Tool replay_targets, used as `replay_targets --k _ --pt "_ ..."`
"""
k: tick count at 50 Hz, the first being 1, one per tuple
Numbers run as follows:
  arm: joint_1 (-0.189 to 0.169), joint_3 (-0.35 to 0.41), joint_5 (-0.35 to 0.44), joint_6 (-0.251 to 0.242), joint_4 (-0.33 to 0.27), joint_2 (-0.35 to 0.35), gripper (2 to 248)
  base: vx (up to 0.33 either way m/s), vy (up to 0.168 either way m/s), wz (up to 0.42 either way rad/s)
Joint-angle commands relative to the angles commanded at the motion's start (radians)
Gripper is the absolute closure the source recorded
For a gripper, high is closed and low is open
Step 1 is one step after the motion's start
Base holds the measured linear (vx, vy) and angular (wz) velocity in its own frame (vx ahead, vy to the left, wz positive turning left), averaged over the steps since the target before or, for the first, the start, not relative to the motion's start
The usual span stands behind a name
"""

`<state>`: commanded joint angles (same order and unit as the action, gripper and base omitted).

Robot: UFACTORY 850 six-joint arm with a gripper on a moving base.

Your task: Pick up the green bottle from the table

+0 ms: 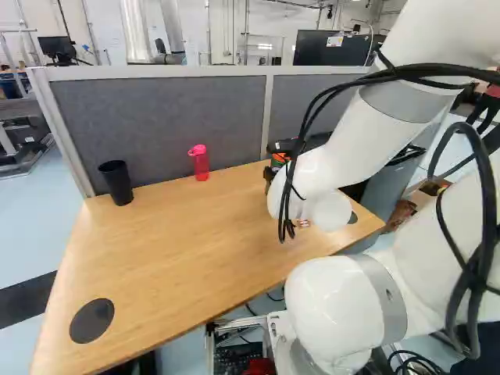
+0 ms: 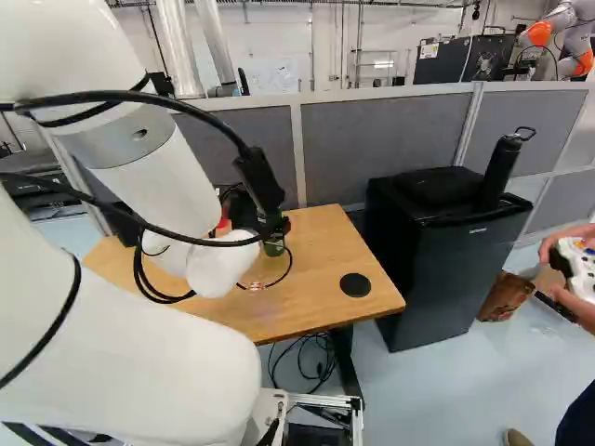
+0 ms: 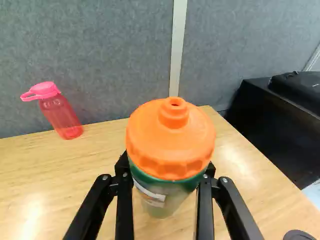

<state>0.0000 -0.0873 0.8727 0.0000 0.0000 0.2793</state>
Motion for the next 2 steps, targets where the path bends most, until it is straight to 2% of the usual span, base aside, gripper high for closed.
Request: replay_targets --k 2 --pt "0.0 0.0 0.0 0.0 0.0 0.0 137 0.0 0.0 0.0"
